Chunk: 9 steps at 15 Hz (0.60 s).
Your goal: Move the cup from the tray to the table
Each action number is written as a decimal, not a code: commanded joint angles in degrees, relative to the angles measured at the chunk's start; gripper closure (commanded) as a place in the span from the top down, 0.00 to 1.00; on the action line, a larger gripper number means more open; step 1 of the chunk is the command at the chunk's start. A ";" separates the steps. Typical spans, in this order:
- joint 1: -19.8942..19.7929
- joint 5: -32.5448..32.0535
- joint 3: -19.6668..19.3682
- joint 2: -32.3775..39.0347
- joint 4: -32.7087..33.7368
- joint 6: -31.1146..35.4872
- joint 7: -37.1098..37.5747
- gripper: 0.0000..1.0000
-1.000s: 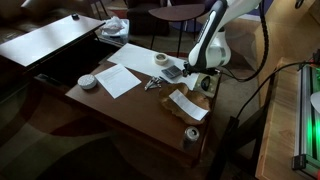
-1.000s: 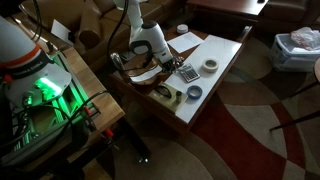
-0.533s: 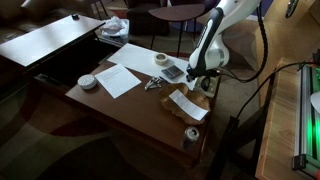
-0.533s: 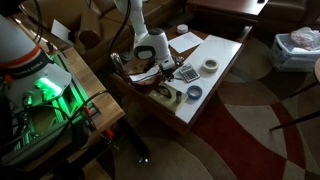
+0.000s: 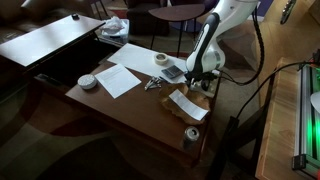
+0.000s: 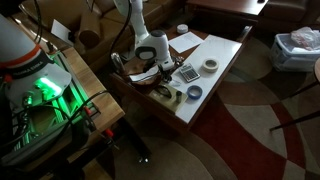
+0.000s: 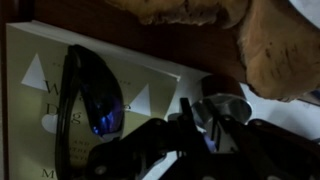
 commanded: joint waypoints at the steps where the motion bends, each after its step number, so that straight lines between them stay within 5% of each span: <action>1: -0.59 0.84 0.04 -0.66 1.17 -0.64 1.27 0.53; 3: -5.24 0.48 3.87 -4.89 -1.78 1.38 -1.35 0.66; 8: -24.27 -6.98 22.27 -14.64 -12.30 7.63 -14.50 0.99; 9: -16.75 -4.20 15.79 -10.62 -5.75 6.14 -9.57 0.87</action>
